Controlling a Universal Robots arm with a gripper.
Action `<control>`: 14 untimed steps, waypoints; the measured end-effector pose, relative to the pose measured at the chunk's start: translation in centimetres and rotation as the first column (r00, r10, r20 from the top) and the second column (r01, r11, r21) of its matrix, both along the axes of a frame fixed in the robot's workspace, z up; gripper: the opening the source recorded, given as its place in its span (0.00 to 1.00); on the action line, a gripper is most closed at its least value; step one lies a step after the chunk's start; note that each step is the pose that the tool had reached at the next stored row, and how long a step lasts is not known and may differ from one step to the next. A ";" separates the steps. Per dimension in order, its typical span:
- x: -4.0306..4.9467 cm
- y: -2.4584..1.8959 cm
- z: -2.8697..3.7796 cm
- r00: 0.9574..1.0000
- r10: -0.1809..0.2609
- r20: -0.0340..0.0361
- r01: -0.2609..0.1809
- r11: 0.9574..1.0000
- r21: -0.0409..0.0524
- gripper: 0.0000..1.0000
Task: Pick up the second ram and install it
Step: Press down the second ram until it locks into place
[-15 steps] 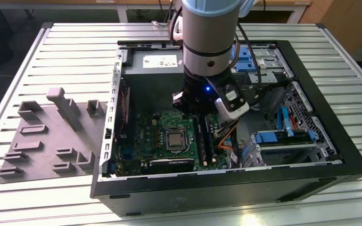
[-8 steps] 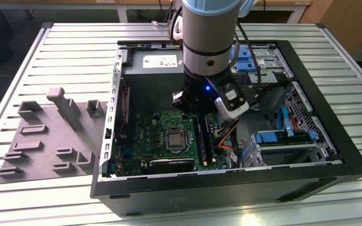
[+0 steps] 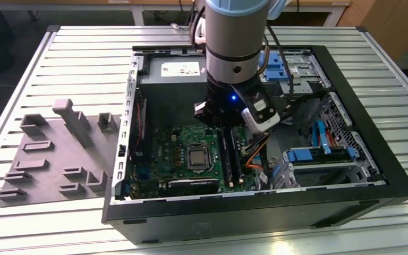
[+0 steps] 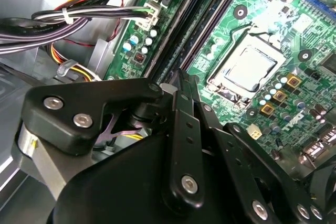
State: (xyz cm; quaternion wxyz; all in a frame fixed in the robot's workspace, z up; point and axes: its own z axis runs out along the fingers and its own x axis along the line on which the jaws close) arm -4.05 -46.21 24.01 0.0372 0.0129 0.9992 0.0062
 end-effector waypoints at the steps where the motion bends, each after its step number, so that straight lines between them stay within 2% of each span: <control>1: 0.00 0.07 0.00 1.000 0.000 0.000 0.000 1.000 0.000 0.11; 11: 0.02 0.73 0.00 1.000 0.000 0.000 0.000 1.000 0.000 0.11; 14: 0.03 0.80 -0.01 1.000 0.000 0.000 0.000 1.000 0.000 0.11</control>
